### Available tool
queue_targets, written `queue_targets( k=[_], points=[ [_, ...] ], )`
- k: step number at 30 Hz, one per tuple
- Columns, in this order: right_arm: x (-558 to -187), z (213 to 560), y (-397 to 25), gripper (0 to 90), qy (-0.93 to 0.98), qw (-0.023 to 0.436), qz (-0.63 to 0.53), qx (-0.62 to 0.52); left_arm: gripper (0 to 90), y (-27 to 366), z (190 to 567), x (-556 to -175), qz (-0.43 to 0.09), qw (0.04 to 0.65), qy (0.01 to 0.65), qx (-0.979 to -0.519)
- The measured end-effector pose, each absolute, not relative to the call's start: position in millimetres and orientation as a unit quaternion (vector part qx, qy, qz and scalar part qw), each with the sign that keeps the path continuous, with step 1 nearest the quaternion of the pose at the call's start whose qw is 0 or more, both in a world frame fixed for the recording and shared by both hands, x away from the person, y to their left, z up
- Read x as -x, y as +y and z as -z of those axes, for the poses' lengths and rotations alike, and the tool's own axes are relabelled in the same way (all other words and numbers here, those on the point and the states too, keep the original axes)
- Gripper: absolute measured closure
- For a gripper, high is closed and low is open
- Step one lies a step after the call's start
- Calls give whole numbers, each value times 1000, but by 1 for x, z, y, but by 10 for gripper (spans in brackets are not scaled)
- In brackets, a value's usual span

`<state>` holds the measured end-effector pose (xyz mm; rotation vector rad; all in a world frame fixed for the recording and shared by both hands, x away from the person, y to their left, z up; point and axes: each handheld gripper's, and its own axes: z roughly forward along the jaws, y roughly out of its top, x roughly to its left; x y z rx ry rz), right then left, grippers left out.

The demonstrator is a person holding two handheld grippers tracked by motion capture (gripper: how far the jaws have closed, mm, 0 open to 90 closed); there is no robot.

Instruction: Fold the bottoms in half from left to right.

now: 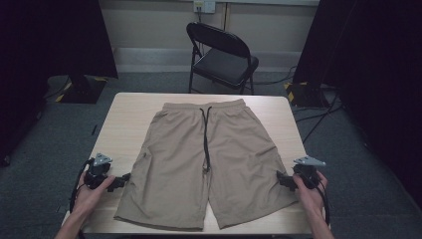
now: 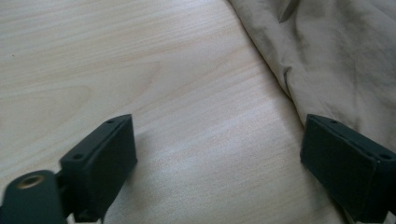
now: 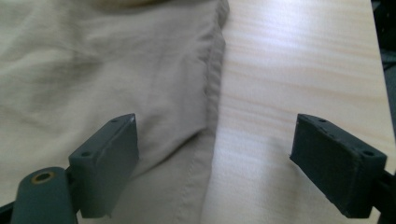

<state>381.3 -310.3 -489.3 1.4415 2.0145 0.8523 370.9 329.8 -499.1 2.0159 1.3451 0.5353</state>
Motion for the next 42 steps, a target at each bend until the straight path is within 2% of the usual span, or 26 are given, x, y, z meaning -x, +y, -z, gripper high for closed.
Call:
queue_targets(
  k=[2, 7, 11, 20, 24, 29, 31, 36, 40, 42],
  points=[
    [-380, 484, -309, 141, 743, 261, -326, -523, 182, 329, 495, -370, -197, 323, 511, -772],
    [-384, 467, -306, 156, 735, 278, -345, -513, 181, 329, 485, -367, -192, 346, 505, -767],
    [-390, 462, -298, 153, 739, 269, -353, -507, 175, 327, 474, -367, -202, 359, 501, -761],
    [-405, 455, -250, 142, 776, 251, -374, -441, 191, 302, 462, -394, -218, 367, 459, -779],
    [-418, 454, -225, 146, 787, 238, -378, -425, 210, 292, 461, -410, -206, 372, 459, -780],
    [-435, 458, -191, 158, 800, 221, -382, -408, 242, 287, 477, -432, -194, 391, 483, -759],
    [-442, 465, -172, 198, 805, 221, -384, -394, 244, 288, 484, -437, -183, 383, 481, -767],
    [-452, 482, -155, 199, 816, 207, -370, -393, 236, 293, 489, -437, -172, 382, 475, -774],
    [-454, 494, -148, 196, 824, 198, -355, -395, 250, 290, 494, -435, -158, 359, 457, -799],
    [-454, 497, -148, 186, 830, 197, -340, -396, 246, 286, 495, -434, -167, 344, 445, -810]
  ],
)
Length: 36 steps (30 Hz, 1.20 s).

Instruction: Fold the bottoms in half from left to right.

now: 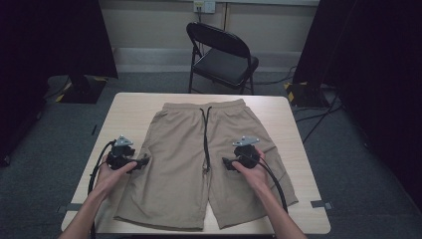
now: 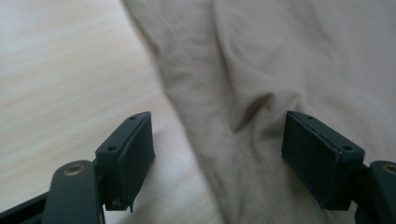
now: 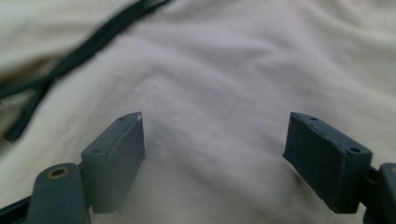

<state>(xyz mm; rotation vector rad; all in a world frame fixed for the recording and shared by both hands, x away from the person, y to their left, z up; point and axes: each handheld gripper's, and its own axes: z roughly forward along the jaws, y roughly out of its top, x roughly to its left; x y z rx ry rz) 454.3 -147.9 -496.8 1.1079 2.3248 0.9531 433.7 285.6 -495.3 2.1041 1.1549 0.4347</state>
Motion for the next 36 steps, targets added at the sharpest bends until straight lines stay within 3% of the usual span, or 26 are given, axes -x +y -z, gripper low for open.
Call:
queue_targets(
  k=[3, 15, 23, 26, 36],
  points=[
    [-456, 499, -154, 173, 824, 176, -350, -410, 244, 279, 495, -431, -171, 339, 437, -815],
    [-445, 495, -177, 173, 834, 166, -335, -405, 278, 264, 497, -395, -159, 358, 397, -830],
    [-433, 496, -194, 173, 832, 169, -337, -406, 239, 245, 494, -377, -130, 354, 379, -845],
    [-428, 494, -199, 172, 838, 163, -328, -404, 271, 244, 490, -374, -109, 350, 382, -848],
    [-413, 471, -186, 195, 848, 144, -337, -383, 267, 271, 460, -396, -122, 409, 415, -804]
  ],
)
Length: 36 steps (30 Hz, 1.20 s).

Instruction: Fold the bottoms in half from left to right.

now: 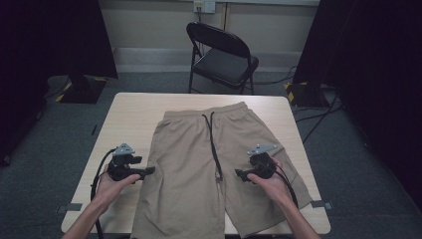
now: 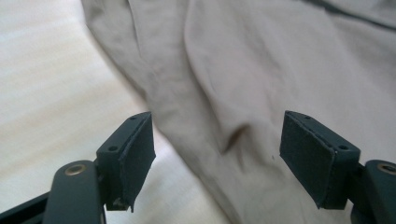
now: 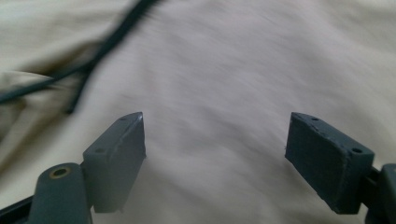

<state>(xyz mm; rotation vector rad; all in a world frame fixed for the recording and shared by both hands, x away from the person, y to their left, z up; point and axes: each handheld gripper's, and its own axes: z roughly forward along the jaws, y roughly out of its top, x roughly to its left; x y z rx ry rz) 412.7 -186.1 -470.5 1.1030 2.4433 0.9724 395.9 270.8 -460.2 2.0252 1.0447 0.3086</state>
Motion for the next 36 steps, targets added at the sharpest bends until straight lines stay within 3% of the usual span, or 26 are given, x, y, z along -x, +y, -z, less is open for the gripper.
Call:
queue_targets(
  k=[7, 10, 12, 13, 21, 23, 36],
  points=[
    [-386, 444, -132, 243, 845, 129, -409, -320, 290, 263, 454, -423, -137, 407, 420, -799],
    [-377, 439, -102, 318, 843, 105, -435, -298, 321, 254, 468, -434, -130, 403, 423, -801],
    [-371, 437, -83, 345, 849, 89, -437, -283, 329, 251, 479, -439, -95, 389, 424, -813],
    [-363, 437, -64, 388, 854, 64, -445, -263, 351, 249, 480, -438, -96, 378, 422, -818],
    [-333, 449, 2, 528, 875, 7, -442, -195, 422, 255, 489, -443, -108, 364, 426, -821],
    [-325, 452, 17, 542, 880, -5, -439, -179, 462, 255, 490, -443, -111, 365, 429, -819],
    [-308, 472, 71, 554, 888, -45, -433, -150, 485, 251, 491, -441, -120, 370, 420, -820]
  ],
)
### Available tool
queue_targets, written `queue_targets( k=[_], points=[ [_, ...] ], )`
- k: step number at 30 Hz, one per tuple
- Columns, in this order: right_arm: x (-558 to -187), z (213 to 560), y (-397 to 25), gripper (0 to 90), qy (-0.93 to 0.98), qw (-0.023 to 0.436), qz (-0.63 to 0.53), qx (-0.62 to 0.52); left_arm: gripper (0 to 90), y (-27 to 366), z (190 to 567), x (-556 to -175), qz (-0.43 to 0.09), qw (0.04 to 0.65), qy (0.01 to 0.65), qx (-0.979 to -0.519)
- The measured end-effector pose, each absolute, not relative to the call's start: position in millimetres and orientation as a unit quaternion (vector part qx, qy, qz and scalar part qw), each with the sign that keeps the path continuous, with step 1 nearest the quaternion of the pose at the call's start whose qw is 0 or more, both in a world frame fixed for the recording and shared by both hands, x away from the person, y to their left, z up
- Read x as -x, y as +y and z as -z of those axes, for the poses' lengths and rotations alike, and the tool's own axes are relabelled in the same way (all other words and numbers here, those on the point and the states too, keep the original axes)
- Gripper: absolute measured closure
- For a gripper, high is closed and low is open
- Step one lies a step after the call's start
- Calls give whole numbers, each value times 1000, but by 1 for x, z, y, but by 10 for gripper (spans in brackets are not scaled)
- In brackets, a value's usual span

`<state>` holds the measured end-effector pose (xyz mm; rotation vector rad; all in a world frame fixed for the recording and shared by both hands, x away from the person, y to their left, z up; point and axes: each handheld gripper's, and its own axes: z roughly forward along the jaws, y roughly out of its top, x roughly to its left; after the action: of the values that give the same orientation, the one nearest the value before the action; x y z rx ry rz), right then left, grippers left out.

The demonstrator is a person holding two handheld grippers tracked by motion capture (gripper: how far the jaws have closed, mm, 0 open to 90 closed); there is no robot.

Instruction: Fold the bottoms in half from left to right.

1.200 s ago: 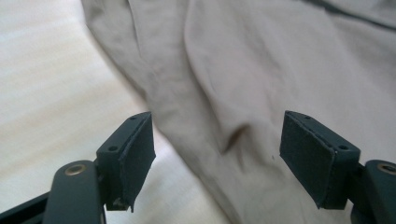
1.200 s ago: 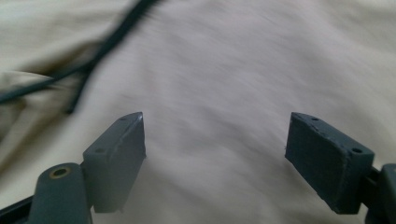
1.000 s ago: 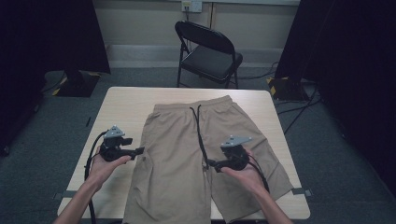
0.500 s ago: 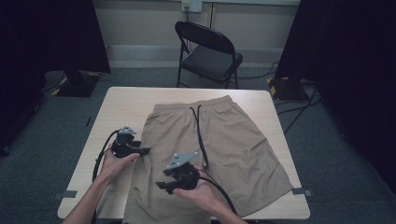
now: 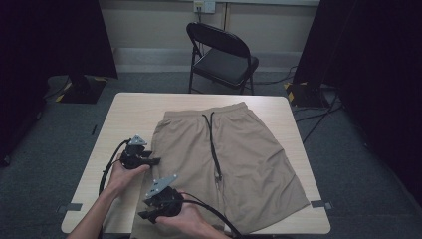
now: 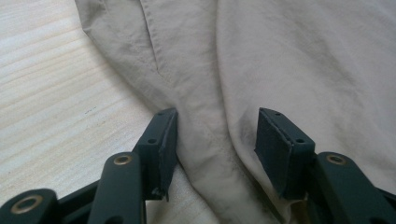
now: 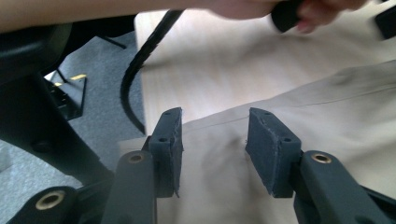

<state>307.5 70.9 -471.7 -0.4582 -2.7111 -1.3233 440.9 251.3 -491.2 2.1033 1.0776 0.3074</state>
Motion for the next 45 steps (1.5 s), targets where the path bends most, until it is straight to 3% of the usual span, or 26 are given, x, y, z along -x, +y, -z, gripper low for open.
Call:
queue_targets(
  k=[6, 11, 20, 27, 35, 38, 45],
  points=[
    [-299, 485, 84, 458, -889, 51, 428, 152, 484, 252, 491, -441, -118, 372, 421, -819],
    [-303, 494, 98, 387, -894, 22, 417, 164, 480, 252, 491, -441, -116, 373, 424, -817],
    [-305, 499, 110, 377, -887, 7, 421, 187, 479, 253, 492, -441, -118, 373, 421, -818],
    [-292, 501, 113, 379, -898, -65, 407, 151, 468, 254, 492, -440, -121, 375, 423, -816],
    [-296, 498, 96, 390, -903, -69, 393, 161, 460, 256, 493, -440, -130, 373, 421, -816],
    [-298, 498, 89, 420, -902, -71, 392, 163, 459, 257, 493, -440, -130, 376, 424, -814],
    [-305, 495, 76, 702, -902, -74, 391, 170, 458, 257, 494, -440, -131, 377, 423, -814]
  ],
)
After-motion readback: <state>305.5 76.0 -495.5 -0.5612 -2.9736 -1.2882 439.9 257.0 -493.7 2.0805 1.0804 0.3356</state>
